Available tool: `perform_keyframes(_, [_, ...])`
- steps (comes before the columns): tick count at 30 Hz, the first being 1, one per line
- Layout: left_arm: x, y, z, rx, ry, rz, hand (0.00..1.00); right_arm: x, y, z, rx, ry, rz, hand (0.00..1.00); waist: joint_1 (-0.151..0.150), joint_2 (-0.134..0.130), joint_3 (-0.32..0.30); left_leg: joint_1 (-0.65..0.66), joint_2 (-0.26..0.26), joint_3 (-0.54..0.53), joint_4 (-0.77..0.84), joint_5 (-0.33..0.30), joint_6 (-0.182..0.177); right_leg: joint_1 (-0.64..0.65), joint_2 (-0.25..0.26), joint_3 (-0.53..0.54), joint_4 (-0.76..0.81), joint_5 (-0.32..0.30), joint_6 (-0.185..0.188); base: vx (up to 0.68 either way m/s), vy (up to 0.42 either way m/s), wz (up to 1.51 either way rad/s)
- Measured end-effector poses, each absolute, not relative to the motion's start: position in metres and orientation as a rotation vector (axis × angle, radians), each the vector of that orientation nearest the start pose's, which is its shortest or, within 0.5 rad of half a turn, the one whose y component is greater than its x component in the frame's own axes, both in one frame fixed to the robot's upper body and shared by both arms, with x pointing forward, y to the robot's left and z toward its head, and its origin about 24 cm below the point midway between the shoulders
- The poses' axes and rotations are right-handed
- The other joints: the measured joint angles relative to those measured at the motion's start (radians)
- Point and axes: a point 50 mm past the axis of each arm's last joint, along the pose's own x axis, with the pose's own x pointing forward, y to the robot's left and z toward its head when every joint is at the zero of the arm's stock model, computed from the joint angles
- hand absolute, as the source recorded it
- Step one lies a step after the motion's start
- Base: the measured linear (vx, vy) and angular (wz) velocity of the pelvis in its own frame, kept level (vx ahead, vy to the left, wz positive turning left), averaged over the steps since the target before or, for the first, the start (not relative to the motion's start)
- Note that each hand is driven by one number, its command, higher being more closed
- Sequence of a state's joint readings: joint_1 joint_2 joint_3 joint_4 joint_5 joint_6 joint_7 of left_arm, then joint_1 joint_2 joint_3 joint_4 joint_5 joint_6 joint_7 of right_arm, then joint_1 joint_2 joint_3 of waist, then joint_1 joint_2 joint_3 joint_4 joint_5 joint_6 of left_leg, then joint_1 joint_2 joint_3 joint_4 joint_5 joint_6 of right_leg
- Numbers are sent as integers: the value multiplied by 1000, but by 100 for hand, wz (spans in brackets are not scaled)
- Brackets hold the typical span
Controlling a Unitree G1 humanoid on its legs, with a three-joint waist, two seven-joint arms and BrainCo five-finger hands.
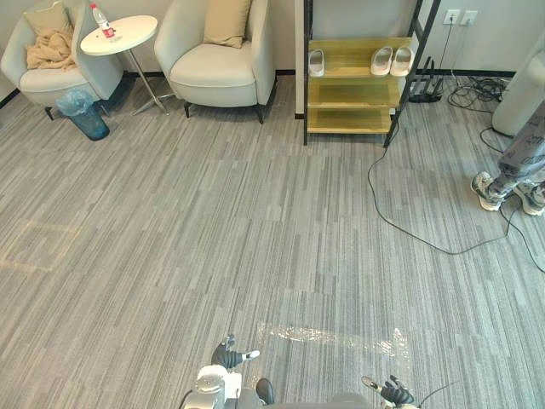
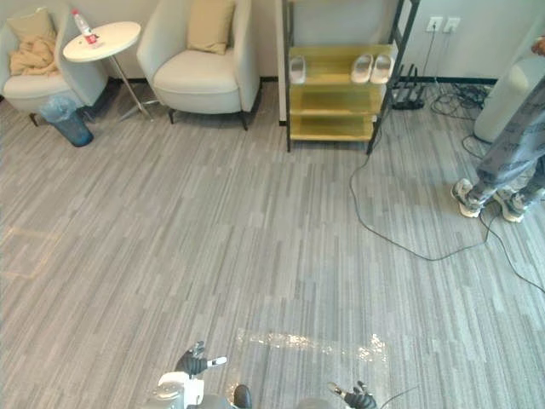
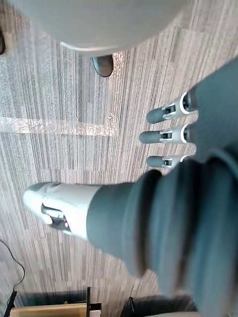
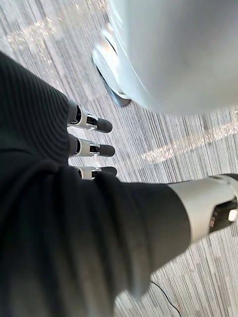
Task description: Pick up cushions and gather them together orderly.
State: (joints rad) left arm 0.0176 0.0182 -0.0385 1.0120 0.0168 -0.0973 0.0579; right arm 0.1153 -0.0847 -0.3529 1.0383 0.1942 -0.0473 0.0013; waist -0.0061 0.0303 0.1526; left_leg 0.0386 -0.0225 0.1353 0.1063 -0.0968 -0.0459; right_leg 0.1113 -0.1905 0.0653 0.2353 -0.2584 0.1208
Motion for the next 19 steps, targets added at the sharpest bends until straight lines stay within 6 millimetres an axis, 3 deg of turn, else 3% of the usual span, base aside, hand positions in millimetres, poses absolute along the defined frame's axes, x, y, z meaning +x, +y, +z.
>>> perform_keyframes(7, [130,152,-152,93,956,-4,0,65,-229,-162,270,1084,-529,0,0,4,-32,26,31,-21,-8,7,-1,34,37,-8,-14,33,-8,59,-64,2])
perform_keyframes(11, [126,152,-154,105,965,-13,0,59,-231,-163,274,1093,-548,0,-1,-4,-58,38,44,-40,-17,60,2,29,50,-28,41,64,-17,71,-95,15])
perform_keyframes(12, [126,151,-154,107,965,-17,0,59,-232,-163,275,1093,-553,0,-5,3,-57,44,57,-43,-17,68,1,12,64,-26,89,76,-20,51,-84,4])
perform_keyframes(13, [126,149,-154,102,966,-18,0,60,-234,-162,279,1080,-563,0,-6,35,-51,59,93,-59,-18,72,3,-36,90,-33,103,1,-23,77,-137,-9])
perform_keyframes(14, [126,157,-153,125,966,-9,0,60,-232,-162,282,1080,-560,0,-5,6,-51,71,80,-59,-18,70,-1,-18,85,-38,-90,84,-48,63,-159,-11])
perform_keyframes(15, [126,162,-153,138,969,-2,0,60,-232,-162,284,1081,-560,0,-5,-9,-48,70,66,-65,-17,66,-6,-18,77,-55,-98,72,-62,80,-187,5])
perform_keyframes(18, [125,138,-155,87,977,-38,0,50,-253,-158,245,1087,-618,0,-21,49,-51,71,85,-91,-23,58,-16,-14,98,-60,-99,70,-59,59,-131,9])
perform_keyframes(19, [124,138,-155,86,982,-36,0,49,-255,-158,244,1086,-625,0,-20,56,-50,72,86,-92,-25,58,-16,-15,99,-60,-99,70,-59,-3,-38,-3])
